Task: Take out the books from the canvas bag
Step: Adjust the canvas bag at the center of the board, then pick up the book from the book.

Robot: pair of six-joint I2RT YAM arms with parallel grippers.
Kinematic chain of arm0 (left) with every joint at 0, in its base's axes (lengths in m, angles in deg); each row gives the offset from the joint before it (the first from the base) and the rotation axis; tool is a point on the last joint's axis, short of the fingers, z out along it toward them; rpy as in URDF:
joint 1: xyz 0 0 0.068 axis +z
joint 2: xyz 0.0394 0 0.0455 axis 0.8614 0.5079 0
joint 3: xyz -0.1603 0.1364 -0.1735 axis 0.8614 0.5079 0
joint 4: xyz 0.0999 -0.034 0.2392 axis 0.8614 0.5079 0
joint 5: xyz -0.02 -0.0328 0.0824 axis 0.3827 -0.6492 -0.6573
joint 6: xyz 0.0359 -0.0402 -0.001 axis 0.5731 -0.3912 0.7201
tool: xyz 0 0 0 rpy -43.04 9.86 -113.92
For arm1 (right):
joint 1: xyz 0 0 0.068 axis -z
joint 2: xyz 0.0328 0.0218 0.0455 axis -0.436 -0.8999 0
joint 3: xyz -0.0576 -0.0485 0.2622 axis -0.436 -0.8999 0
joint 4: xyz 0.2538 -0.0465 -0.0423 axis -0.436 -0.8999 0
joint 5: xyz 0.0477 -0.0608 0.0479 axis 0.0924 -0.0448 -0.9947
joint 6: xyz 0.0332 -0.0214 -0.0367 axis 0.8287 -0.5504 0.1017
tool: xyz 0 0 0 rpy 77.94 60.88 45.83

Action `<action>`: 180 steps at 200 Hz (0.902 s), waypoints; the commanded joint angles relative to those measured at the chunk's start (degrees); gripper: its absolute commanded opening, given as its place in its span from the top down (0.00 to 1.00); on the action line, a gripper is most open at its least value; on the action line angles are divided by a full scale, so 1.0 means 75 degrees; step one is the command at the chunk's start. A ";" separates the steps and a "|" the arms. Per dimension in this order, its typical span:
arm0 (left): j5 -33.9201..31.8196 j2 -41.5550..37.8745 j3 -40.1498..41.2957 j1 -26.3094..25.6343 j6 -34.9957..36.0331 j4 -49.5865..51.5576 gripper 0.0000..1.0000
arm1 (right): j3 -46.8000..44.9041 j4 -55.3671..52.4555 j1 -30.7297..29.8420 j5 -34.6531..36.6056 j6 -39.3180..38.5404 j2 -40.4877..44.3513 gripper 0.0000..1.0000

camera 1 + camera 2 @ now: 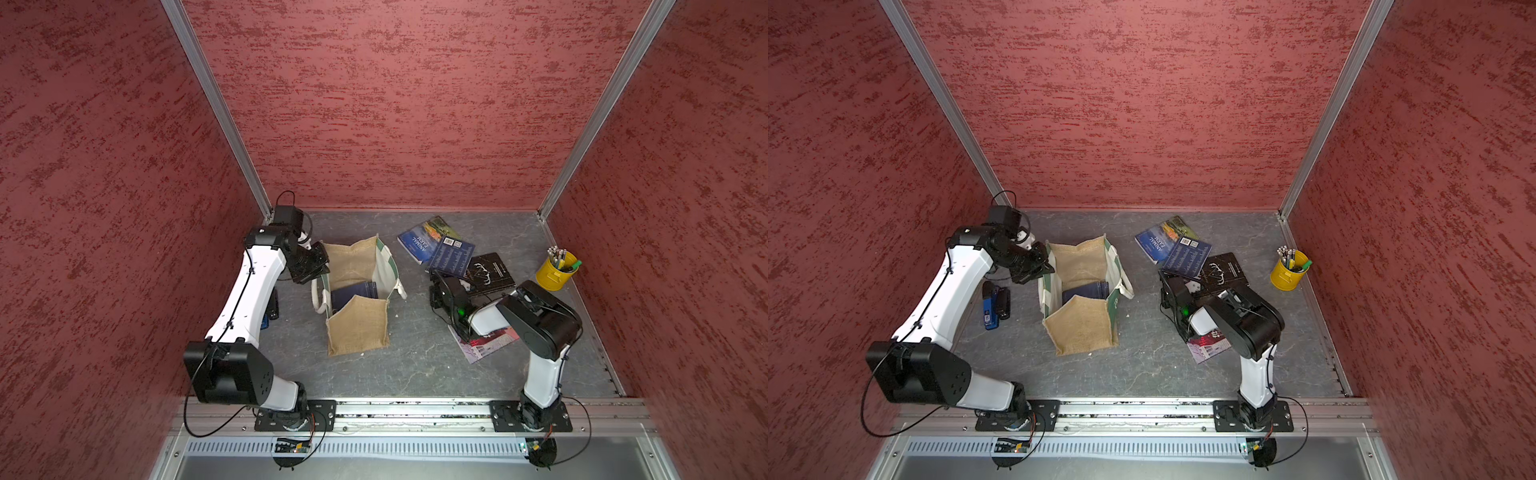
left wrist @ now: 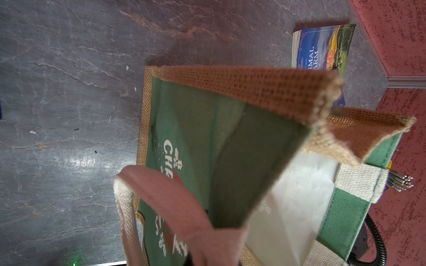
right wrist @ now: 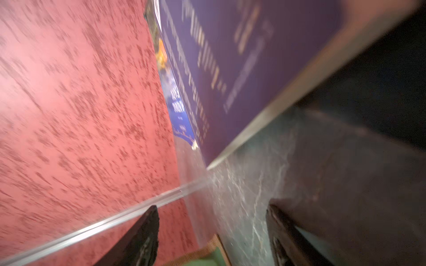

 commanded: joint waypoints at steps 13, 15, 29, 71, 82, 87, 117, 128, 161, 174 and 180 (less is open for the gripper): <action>0.0185 0.0082 -0.0008 -0.0008 0.0026 -0.0101 1.00 | -0.0427 0.1683 0.0060 0.1248 0.0761 -0.0855 0.28; 0.0194 0.0088 -0.0011 -0.0008 0.0021 -0.0101 1.00 | -0.0452 0.1809 0.0068 0.1280 0.0762 -0.0916 0.29; 0.0197 0.0101 -0.0008 -0.0020 0.0022 -0.0100 1.00 | -0.0517 0.2527 0.0148 0.1363 0.0708 -0.1338 0.32; 0.0201 0.0139 -0.0043 -0.0067 0.0027 -0.0107 1.00 | -0.0445 0.4505 0.0523 0.1057 -0.0008 -0.2427 0.50; 0.0205 0.0138 -0.0043 -0.0088 0.0046 -0.0124 1.00 | -0.0449 0.5059 0.0617 0.0943 -0.0183 -0.2678 0.61; 0.0208 0.0154 -0.0043 -0.0101 0.0056 -0.0124 1.00 | -0.0473 0.5257 0.0648 0.0901 -0.0256 -0.2746 0.68; 0.0187 0.0125 -0.0055 -0.0161 0.0047 -0.0157 1.00 | -0.0705 0.5510 0.0729 0.0647 -0.0554 -0.2690 0.90; 0.0179 0.0097 -0.0055 -0.0172 0.0015 -0.0162 1.00 | -0.0795 0.5472 0.0759 0.0426 -0.0782 -0.2529 0.94; 0.0120 0.0035 -0.0096 -0.0181 -0.0043 -0.0177 1.00 | -0.1273 0.5089 0.0826 -0.0405 -0.1400 -0.1518 1.00; 0.0100 0.0031 -0.0163 -0.0182 -0.0043 -0.0160 1.00 | -0.1458 0.4638 0.0856 -0.0791 -0.1750 -0.0824 1.00; 0.0074 0.0017 -0.0188 -0.0187 -0.0043 -0.0151 1.00 | -0.1521 0.4377 0.0857 -0.0920 -0.1886 -0.0461 1.00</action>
